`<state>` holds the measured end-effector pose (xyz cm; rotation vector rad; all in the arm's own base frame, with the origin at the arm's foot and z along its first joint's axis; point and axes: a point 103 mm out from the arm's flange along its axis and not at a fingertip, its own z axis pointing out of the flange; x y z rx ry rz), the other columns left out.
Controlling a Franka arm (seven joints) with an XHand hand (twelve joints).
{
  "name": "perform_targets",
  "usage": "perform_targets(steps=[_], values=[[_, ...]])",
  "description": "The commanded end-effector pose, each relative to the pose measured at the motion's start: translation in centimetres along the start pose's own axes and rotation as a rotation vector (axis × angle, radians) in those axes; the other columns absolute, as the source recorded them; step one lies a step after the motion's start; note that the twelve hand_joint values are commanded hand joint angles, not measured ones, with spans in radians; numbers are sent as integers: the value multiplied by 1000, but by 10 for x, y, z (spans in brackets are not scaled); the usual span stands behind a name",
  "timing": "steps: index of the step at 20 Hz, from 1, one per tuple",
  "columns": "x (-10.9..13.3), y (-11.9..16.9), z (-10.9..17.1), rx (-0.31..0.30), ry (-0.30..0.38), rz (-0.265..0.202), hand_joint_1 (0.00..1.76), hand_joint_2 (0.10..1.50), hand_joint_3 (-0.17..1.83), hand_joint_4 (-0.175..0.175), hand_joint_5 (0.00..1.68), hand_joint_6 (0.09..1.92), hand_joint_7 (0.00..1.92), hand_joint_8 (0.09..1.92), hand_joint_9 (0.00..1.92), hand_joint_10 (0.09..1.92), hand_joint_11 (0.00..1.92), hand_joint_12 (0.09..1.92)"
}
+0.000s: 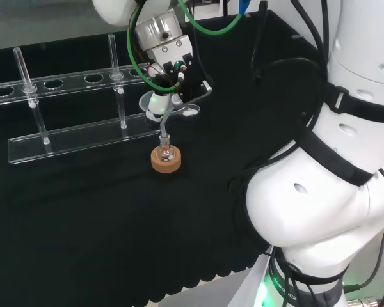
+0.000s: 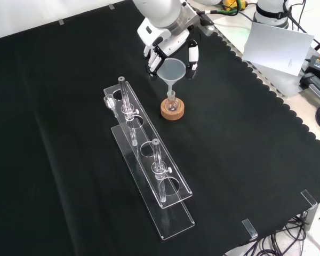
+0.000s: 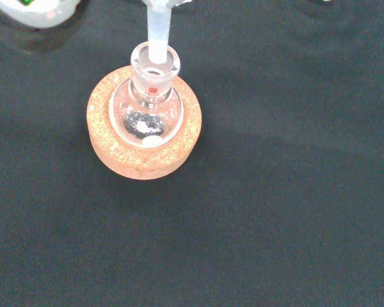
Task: Place the funnel on the round-bottom flask.
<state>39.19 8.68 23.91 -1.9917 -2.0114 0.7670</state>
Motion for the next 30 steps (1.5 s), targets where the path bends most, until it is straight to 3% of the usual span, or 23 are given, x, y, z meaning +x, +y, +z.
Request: perform_targets(steps=[1,30], values=[[-1,1,2,11,5,2,832,722,547,-10,710,781,671,770,1007,497,665,1188],[0,14,24,43,24,-10,828,723,551,-13,699,785,660,774,997,494,666,1186]])
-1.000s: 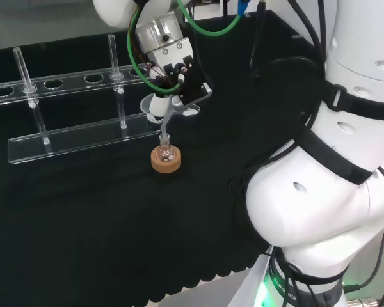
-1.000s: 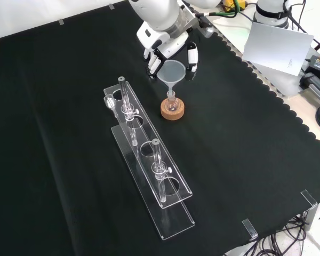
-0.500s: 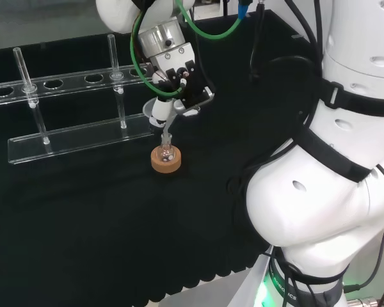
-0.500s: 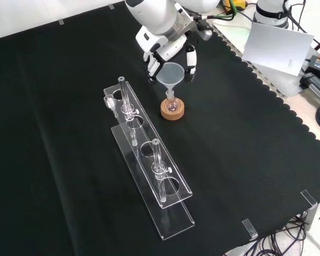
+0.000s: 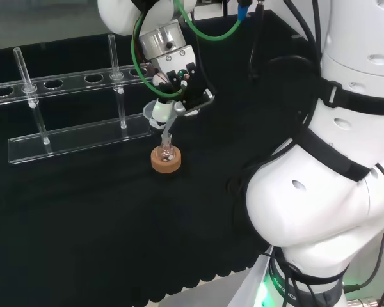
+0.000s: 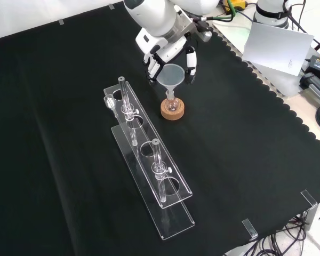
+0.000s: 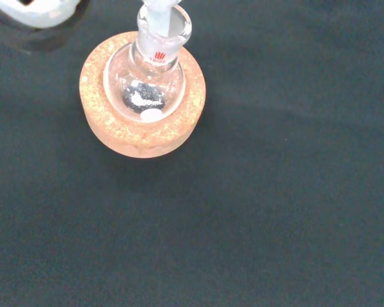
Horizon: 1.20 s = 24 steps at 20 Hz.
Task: Place the funnel on the round-bottom flask.
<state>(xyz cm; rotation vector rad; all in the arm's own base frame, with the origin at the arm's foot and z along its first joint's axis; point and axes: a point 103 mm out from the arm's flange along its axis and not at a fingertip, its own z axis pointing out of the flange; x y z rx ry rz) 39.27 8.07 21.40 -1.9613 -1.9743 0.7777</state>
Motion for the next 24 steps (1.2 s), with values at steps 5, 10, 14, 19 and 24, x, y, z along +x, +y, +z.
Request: perform_targets(steps=[5,10,14,19,24], values=[[3,1,5,5,-9,3,827,723,551,-14,695,787,658,777,995,495,665,1186],[3,1,5,6,-1,0,826,723,551,-15,692,789,655,779,993,497,664,1186],[5,1,6,4,-8,1,826,723,552,-16,689,790,654,780,990,497,663,1186],[7,1,6,6,-17,1,825,722,552,-17,685,792,652,781,987,498,662,1186],[11,1,6,5,-17,3,822,723,552,-19,678,792,643,781,982,499,662,1186]])
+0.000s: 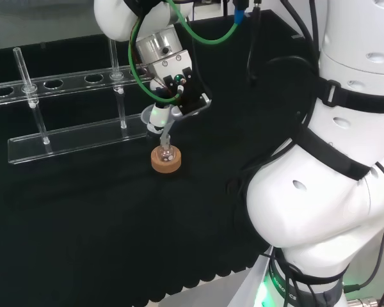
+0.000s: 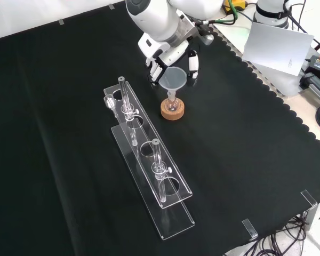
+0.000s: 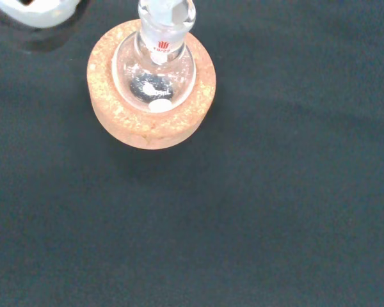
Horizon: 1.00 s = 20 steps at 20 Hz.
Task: Place the funnel on the round-bottom flask.
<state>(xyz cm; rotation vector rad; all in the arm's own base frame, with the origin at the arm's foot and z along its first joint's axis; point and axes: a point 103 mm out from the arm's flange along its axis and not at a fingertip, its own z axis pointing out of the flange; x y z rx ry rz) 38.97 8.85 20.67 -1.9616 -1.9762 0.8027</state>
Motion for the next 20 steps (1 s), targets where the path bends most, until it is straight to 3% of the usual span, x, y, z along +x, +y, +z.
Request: perform_targets(steps=[1,20], values=[[1,0,0,-2,5,-4,822,723,552,-20,675,792,642,781,981,499,662,1186],[0,2,4,1,5,7,807,715,547,-43,474,743,559,802,882,524,618,1206]])
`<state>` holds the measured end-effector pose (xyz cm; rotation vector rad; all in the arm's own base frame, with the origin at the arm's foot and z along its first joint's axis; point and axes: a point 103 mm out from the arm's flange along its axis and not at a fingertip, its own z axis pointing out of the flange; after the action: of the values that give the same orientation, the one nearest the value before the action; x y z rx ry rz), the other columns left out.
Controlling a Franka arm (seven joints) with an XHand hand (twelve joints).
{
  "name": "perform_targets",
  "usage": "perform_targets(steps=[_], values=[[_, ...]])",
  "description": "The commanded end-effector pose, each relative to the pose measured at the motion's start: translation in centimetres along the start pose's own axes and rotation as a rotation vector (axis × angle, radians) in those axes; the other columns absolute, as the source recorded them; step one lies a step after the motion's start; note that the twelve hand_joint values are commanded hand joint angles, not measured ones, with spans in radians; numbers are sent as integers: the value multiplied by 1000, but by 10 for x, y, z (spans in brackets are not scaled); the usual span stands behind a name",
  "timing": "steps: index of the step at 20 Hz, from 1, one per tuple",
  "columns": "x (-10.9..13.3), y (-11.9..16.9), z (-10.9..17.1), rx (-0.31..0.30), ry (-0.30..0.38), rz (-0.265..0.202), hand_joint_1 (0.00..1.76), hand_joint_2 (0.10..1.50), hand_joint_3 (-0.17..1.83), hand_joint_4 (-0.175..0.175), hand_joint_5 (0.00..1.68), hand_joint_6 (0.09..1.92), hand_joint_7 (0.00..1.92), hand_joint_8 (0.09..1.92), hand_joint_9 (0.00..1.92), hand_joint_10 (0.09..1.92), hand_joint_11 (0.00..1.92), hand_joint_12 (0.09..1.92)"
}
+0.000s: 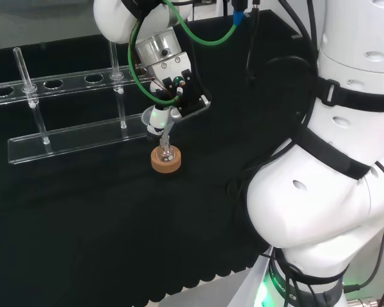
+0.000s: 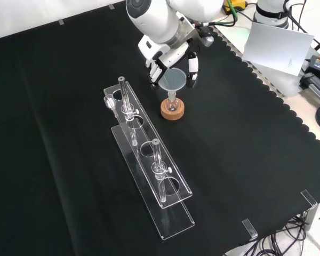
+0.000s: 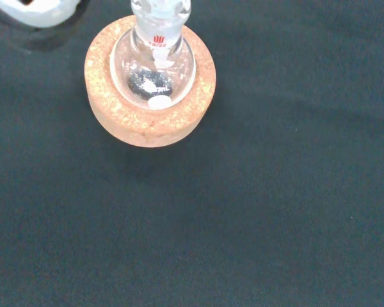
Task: Place the funnel on the round-bottom flask.
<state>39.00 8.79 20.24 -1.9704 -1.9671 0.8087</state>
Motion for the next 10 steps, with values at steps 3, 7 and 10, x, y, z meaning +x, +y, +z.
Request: perform_targets(steps=[3,7,10], values=[[-1,0,2,3,11,-7,797,704,546,-47,435,715,544,807,863,538,605,1217],[-2,1,3,15,10,-2,776,680,554,-51,381,639,504,819,816,585,548,1253],[-3,1,5,24,8,-2,764,666,551,-53,370,600,471,819,783,606,509,1271]])
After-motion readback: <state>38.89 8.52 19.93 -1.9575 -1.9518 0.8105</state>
